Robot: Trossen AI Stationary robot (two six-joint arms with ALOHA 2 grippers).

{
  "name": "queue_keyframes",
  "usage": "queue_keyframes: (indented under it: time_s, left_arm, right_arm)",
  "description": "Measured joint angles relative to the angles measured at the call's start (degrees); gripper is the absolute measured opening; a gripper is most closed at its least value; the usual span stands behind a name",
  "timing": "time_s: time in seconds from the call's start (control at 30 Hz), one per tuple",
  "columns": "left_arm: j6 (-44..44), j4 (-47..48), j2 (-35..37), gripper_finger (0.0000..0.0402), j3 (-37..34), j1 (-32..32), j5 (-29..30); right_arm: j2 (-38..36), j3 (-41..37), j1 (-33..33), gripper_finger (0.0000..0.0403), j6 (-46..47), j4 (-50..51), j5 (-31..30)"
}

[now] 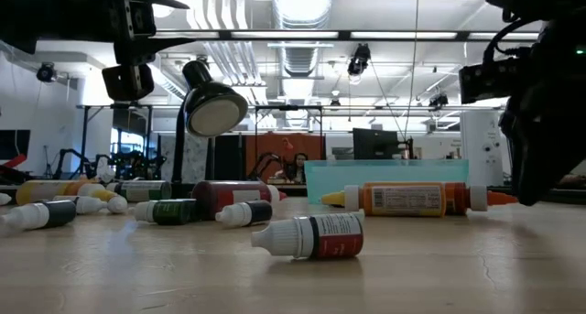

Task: Pick & Place food coloring
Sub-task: Put the large orange food coloring bottle into the green bin

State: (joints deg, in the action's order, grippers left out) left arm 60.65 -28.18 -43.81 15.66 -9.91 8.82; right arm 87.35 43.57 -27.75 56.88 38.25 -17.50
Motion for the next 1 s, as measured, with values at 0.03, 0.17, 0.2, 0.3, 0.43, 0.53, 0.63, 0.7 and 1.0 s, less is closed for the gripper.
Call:
queue_keyframes:
  time_s: [0.03, 0.17, 0.2, 0.3, 0.43, 0.53, 0.63, 0.7, 1.0]
  left_arm:
    - [0.0, 0.0, 0.0, 0.0140, 0.0, 0.0, 0.0]
    - [0.0, 0.0, 0.0, 0.0140, 0.0, 0.0, 0.0]
    - [0.0, 0.0, 0.0, 0.0140, 0.0, 0.0, 0.0]
    - [-0.1, 0.0, 0.0, 0.0140, 0.0, 0.0, 0.0]
    - [-0.2, 0.2, 0.0, 0.0140, 0.0, 0.0, 0.0]
    - [-0.2, 1.0, 0.0, 0.0140, 0.0, 0.0, 0.0]
    - [-0.2, 1.3, 0.0, 0.0140, 0.0, 0.0, 0.0]
    - [-0.5, 1.3, 0.0, 0.0140, 0.0, 0.0, 0.0]
    - [-0.7, 1.7, 0.0, 0.0140, 0.0, 0.0, 0.0]
  right_arm:
    - [-0.3, 0.0, 0.0, 0.0226, 0.2, 0.0, -1.1]
    - [-1.3, 0.0, 1.1, 0.0226, -0.1, 0.0, -3.8]
    - [-1.3, 0.0, 1.7, 0.0226, -0.5, -0.1, -3.7]
    - [-1.2, 0.0, 3.2, 0.0226, -3.0, -0.4, -2.5]
    - [-1.0, -0.1, 5.3, 0.0226, -5.4, -2.3, -1.7]
    - [-1.0, -0.1, 6.6, 0.0226, -6.7, -3.4, -1.4]
    - [-1.0, -0.5, 7.8, 0.0226, -8.4, -4.7, 0.4]
    - [-1.0, -1.0, 8.3, 0.0226, -9.4, -5.3, 1.2]
    - [-1.0, -3.6, 9.1, 0.0226, -10.1, -6.8, 1.0]
